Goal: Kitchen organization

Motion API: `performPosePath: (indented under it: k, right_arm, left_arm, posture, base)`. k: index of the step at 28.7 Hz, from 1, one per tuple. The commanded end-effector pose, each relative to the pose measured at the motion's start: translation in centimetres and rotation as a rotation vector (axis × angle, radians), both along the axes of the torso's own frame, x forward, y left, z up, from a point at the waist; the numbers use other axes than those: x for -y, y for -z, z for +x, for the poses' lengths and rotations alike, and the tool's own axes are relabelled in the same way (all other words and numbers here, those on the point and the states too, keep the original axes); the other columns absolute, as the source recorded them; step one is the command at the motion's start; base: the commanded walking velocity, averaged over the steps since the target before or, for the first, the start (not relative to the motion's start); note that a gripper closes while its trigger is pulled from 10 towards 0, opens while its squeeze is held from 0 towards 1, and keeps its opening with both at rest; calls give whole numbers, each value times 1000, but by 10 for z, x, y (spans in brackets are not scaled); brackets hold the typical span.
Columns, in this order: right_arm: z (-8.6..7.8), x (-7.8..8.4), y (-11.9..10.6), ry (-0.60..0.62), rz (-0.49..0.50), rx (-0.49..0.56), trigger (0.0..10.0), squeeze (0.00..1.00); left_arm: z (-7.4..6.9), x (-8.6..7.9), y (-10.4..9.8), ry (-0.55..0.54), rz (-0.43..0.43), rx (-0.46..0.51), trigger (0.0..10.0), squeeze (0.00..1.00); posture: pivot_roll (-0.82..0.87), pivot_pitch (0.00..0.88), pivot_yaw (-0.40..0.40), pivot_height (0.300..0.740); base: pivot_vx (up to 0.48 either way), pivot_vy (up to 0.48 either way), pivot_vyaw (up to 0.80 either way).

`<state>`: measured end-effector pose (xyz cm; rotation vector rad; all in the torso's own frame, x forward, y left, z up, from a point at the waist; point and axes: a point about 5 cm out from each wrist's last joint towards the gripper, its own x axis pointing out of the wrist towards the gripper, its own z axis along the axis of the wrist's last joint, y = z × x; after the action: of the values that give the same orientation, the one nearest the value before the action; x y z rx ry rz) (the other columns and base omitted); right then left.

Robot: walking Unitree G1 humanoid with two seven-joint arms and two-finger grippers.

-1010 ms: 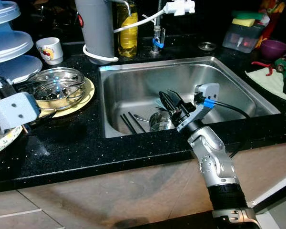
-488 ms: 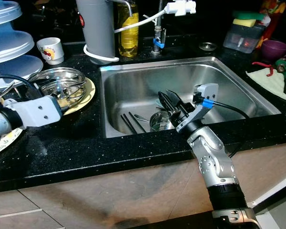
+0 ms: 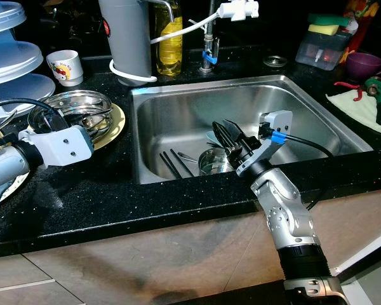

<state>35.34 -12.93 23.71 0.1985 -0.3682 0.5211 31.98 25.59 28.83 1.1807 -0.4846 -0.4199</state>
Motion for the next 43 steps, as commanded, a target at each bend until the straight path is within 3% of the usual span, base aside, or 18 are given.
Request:
performPosePath:
  k: [1,12,17,18,19,22,28,40,42,43]
  right_arm:
    - [1,2,5,5,-1,-29,10000,0]
    - [2,3,5,7,-1,-29,10000,0]
    - [2,4,4,10,0,-27,10000,0]
    - [3,5,3,12,2,-25,10000,0]
    - [3,5,3,12,2,-25,10000,0]
    - [3,6,2,13,3,-24,10000,0]
    - [3,5,2,9,4,-25,10000,0]
    - [4,4,2,6,3,-24,10000,0]
    - [4,5,2,8,5,-26,10000,0]
    - [4,5,2,8,5,-26,10000,0]
  left_arm:
    - [1,2,2,1,15,-6,0,0]
    - [1,2,1,4,25,-4,0,0]
    - [2,7,-12,28,-1,27,0,0]
    - [0,15,-34,68,-40,53,0,0]
    - [0,15,-34,68,-40,53,0,0]
    - [-5,23,-62,117,-91,81,0,0]
    - [-14,28,-95,172,-155,107,0,0]
    - [-24,41,-120,302,-304,39,0,0]
    - [-30,47,-135,394,-434,-1,0,0]
    - [-30,47,-135,394,-434,-1,0,0]
  posture:
    - [-29,170,-7,740]
    - [-30,171,-8,740]
    - [-31,171,-8,740]
    - [-32,169,-8,740]
    - [-32,169,-8,740]
    - [-30,170,-10,740]
    - [-27,170,-12,740]
    - [-29,168,-7,740]
    - [-27,167,-7,740]
    - [-27,167,-7,740]
  base:
    - [0,0,0]
    - [0,0,0]
    - [0,0,0]
    - [0,0,0]
    - [0,0,0]
    - [0,0,0]
    - [0,0,0]
    - [0,0,0]
    - [0,0,0]
    - [0,0,0]
